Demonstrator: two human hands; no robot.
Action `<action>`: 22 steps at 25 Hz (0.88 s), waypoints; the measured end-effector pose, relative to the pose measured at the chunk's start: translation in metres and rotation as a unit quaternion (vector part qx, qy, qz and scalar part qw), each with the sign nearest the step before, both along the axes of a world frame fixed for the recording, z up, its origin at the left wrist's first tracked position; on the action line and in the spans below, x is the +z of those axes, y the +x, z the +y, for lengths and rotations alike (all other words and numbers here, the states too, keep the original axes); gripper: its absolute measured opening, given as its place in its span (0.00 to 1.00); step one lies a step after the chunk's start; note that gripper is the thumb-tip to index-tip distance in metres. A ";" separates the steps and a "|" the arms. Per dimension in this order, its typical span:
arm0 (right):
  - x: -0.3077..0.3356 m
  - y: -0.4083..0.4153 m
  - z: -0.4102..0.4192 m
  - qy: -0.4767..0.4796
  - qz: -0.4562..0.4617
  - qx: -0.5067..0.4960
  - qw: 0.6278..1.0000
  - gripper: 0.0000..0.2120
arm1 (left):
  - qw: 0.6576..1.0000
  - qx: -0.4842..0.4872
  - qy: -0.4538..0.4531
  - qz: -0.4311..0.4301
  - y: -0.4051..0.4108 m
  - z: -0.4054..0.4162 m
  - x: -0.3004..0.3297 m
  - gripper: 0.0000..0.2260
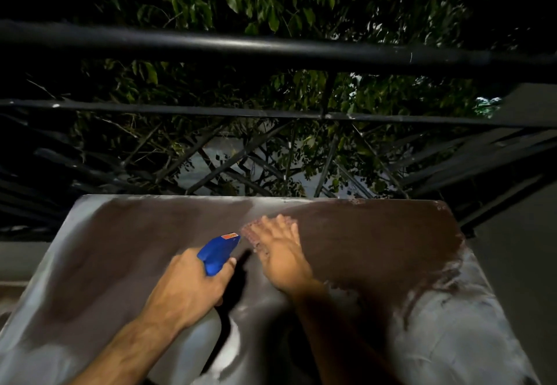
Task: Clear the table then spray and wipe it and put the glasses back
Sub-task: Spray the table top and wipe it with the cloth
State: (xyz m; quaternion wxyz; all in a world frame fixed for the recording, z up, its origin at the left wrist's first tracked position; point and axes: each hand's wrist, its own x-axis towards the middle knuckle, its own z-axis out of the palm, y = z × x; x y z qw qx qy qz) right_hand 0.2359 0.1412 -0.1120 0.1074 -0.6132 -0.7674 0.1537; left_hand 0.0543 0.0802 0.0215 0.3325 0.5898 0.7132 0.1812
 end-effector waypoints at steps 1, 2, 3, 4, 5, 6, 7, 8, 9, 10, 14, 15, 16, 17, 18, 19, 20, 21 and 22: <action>0.000 -0.001 -0.001 -0.001 0.014 0.011 1.000 0.27 | 1.000 -0.001 0.001 0.000 -0.004 0.001 0.001 0.17; -0.003 0.007 0.000 0.011 0.014 0.002 1.000 0.27 | 1.000 -0.004 -0.002 0.005 -0.007 0.002 0.003 0.16; -0.006 0.019 0.000 0.023 0.012 -0.027 0.999 0.28 | 1.000 -0.006 -0.003 0.010 -0.009 0.003 0.003 0.16; -0.009 0.031 0.001 0.036 0.011 -0.067 0.997 0.29 | 1.000 -0.002 -0.004 0.012 -0.014 0.004 0.006 0.16; -0.011 0.044 0.003 0.045 0.012 -0.121 0.992 0.29 | 1.000 0.000 -0.002 0.012 -0.019 0.006 0.008 0.16; -0.011 0.058 0.004 0.045 0.008 -0.179 0.983 0.29 | 1.000 0.000 -0.002 0.014 -0.024 0.006 0.011 0.17; -0.010 0.071 0.007 0.037 0.001 -0.236 0.971 0.28 | 1.000 -0.003 0.002 0.016 -0.029 0.007 0.013 0.17; -0.007 0.082 0.012 0.021 -0.008 -0.284 0.959 0.27 | 1.000 -0.004 0.003 0.016 -0.033 0.007 0.015 0.16; -0.004 0.087 0.020 0.003 -0.010 -0.321 0.947 0.27 | 1.000 -0.004 0.004 0.012 -0.037 0.006 0.015 0.16; 0.000 0.085 0.028 -0.019 -0.012 -0.346 0.938 0.27 | 1.000 0.000 0.002 0.005 -0.039 0.006 0.016 0.16; 0.007 0.014 0.039 0.017 -0.009 -0.222 0.975 0.28 | 1.000 0.020 0.002 0.018 -0.042 0.004 0.014 0.15; 0.007 -0.013 0.034 0.014 0.005 -0.157 0.987 0.29 | 0.999 0.025 0.002 0.019 -0.043 0.004 0.015 0.16; 0.008 -0.038 0.024 0.004 0.016 -0.082 0.997 0.29 | 0.999 0.029 0.001 0.019 -0.044 0.003 0.016 0.16; 0.010 -0.058 0.013 -0.002 0.024 -0.008 1.000 0.29 | 0.999 0.031 0.003 0.018 -0.045 0.003 0.017 0.16; 0.010 -0.067 0.006 -0.001 0.032 0.049 0.998 0.28 | 0.999 0.033 0.002 0.017 -0.048 0.002 0.017 0.15; 0.007 -0.062 0.008 0.012 0.034 0.079 0.996 0.28 | 0.999 0.036 0.002 0.015 -0.051 0.002 0.018 0.15; 0.007 -0.049 0.014 0.017 0.026 0.065 0.997 0.29 | 0.999 0.040 -0.002 0.014 -0.054 0.002 0.018 0.15; 0.002 -0.030 0.024 0.019 0.021 0.009 1.000 0.30 | 0.999 0.043 -0.003 0.016 -0.057 0.002 0.018 0.15; 0.002 -0.008 0.033 0.019 0.018 -0.077 0.997 0.30 | 0.999 0.047 -0.003 0.018 -0.062 0.002 0.018 0.15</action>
